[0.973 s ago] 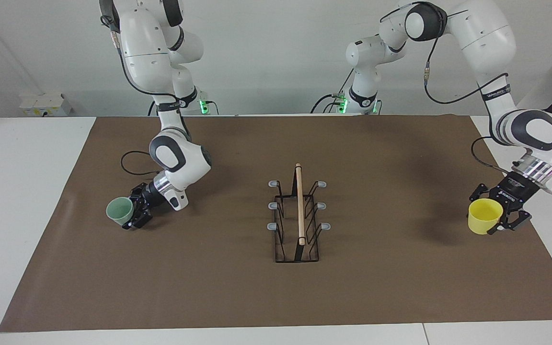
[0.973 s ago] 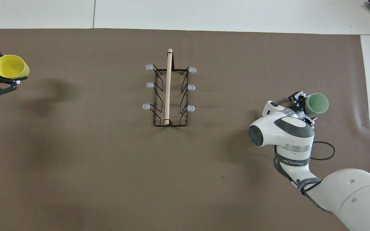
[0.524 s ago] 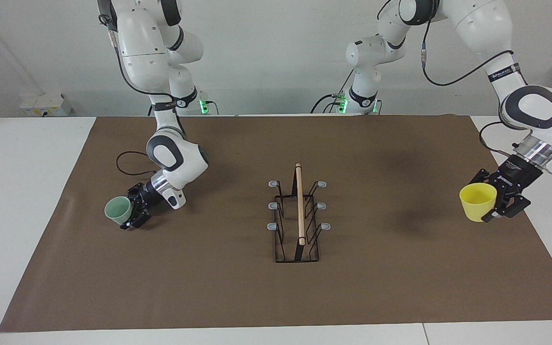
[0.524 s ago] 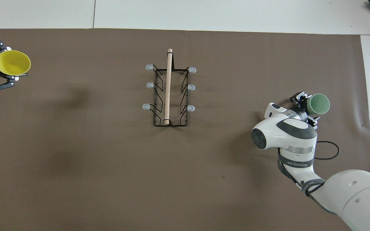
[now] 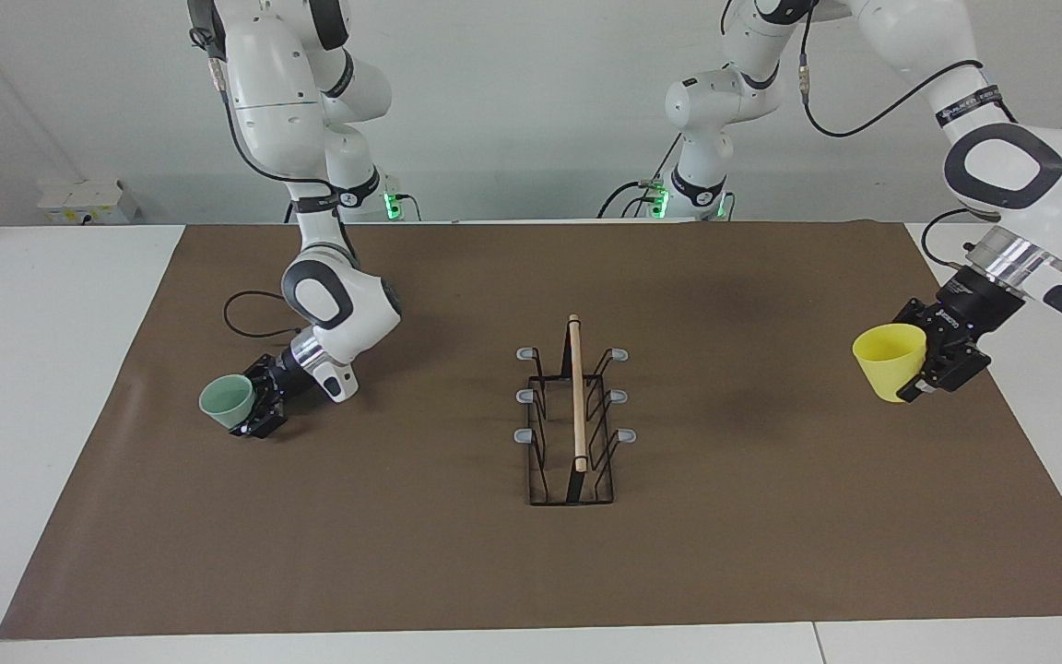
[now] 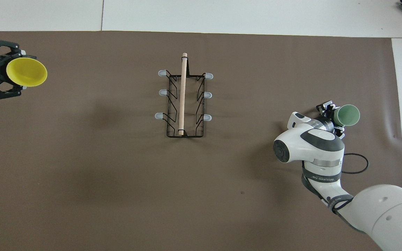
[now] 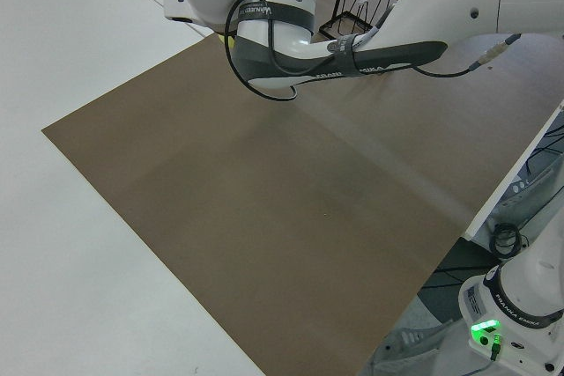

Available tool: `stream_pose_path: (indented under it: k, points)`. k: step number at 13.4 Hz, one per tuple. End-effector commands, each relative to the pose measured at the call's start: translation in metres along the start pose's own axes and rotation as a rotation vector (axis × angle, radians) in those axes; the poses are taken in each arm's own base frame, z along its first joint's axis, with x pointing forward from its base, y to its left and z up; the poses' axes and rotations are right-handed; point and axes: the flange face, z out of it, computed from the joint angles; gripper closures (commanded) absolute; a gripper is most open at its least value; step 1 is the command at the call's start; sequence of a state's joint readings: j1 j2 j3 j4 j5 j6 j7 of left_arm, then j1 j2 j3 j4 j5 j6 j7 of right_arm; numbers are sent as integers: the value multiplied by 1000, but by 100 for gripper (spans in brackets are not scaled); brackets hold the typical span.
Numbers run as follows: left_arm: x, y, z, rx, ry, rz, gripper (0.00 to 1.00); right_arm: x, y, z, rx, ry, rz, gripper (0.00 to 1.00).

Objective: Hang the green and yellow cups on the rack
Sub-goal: 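Lift both cups and carry them toward the rack with both grippers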

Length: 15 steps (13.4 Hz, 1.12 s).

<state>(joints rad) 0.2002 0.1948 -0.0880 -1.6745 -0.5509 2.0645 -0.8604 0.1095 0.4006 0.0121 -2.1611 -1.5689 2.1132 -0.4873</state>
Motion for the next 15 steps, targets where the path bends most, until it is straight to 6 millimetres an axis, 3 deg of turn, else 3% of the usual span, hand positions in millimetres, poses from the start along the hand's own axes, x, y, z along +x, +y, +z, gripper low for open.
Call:
stream_pose_path:
  k: [1, 4, 8, 13, 15]
  points:
    - [-43, -5, 2, 29, 73, 98, 100, -8, -3, -2, -36, 2, 4, 56]
    - [-99, -19, 19, -27, 155, 190, 100, -8, 3, -7, -36, 8, 16, 56]
    - [-166, -42, 62, -95, 226, 307, 100, -31, 20, -26, -4, 96, 73, 55]
    - [-217, -45, 89, -58, 310, 553, 100, -79, 39, -65, 81, 302, 242, 55]
    - [-234, -43, 96, -23, 352, 675, 100, -95, 52, -93, 118, 389, 312, 56]
